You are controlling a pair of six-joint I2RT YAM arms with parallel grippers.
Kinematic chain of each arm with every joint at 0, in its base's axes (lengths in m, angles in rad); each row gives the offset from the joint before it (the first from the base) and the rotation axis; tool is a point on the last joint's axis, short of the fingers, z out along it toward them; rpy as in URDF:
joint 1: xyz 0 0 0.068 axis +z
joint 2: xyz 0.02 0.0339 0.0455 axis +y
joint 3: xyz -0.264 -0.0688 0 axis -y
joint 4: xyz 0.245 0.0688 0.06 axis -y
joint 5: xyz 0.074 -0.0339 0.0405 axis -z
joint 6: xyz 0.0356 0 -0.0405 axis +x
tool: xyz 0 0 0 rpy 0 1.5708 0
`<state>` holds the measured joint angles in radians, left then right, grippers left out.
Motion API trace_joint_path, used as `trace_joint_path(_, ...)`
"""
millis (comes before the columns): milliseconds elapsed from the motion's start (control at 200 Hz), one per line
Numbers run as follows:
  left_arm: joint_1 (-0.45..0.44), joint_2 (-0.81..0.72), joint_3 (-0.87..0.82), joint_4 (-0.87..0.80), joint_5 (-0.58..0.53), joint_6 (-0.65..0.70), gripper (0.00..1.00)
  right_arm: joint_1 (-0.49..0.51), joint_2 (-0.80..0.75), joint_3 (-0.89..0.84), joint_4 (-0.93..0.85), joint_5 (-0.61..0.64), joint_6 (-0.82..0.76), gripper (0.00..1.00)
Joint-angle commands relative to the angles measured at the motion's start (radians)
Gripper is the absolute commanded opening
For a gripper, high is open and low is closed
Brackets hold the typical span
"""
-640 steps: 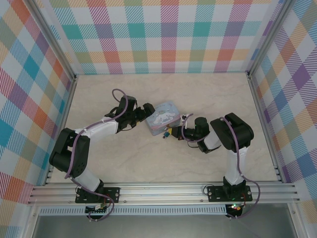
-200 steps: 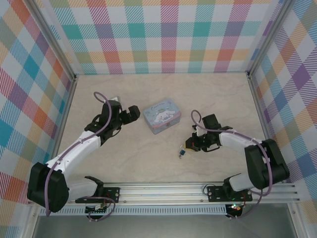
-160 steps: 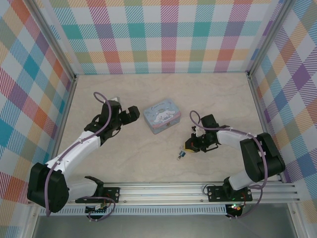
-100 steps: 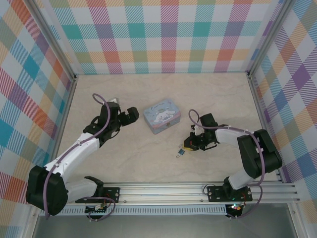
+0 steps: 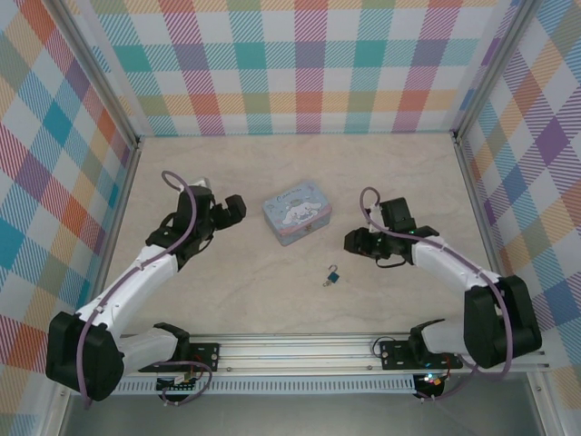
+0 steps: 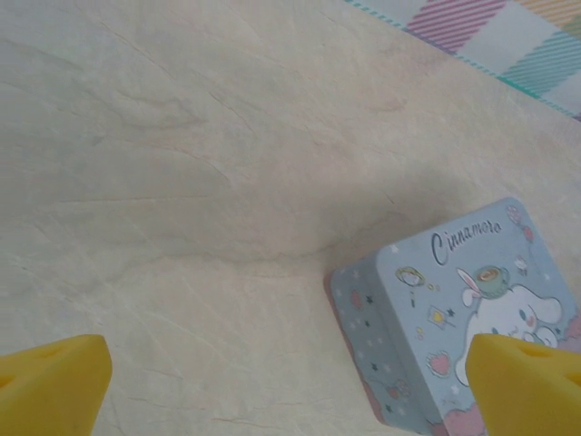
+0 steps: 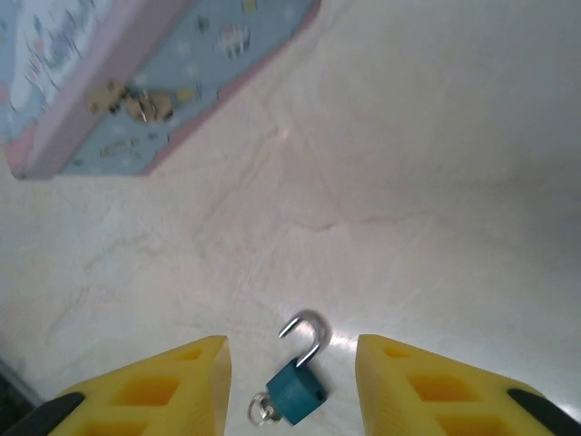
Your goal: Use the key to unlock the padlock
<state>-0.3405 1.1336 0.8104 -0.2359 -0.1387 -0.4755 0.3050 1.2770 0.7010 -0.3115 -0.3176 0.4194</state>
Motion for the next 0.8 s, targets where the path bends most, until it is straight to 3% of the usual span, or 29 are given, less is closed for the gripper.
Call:
trace_joint_path(0,0.038,-0.040,0.015,-0.018,-0.082,0.048,1.00,-0.036,-0.072,0.027,-0.026,0.149,-0.090,0.45)
trace_joint_path(240,0.119,-0.117,-0.082,0.066,-0.178,0.154,1.00,-0.136,-0.233,-0.043,0.094,0.354,-0.210,0.59)
trace_joint_path(305,0.136,-0.137,-0.117,0.100,-0.215,0.172,1.00,-0.169,-0.273,-0.089,0.156,0.403,-0.221,0.71)
trace_joint_path(410,0.161,-0.162,-0.160,0.134,-0.253,0.190,1.00,-0.205,-0.337,-0.183,0.283,0.498,-0.244,1.00)
trace_joint_path(585,0.174,-0.181,-0.198,0.168,-0.290,0.240,1.00,-0.238,-0.373,-0.313,0.477,0.523,-0.357,1.00)
trace_joint_path(795,0.184,-0.173,-0.242,0.203,-0.294,0.273,1.00,-0.282,-0.261,-0.384,0.616,0.461,-0.363,1.00)
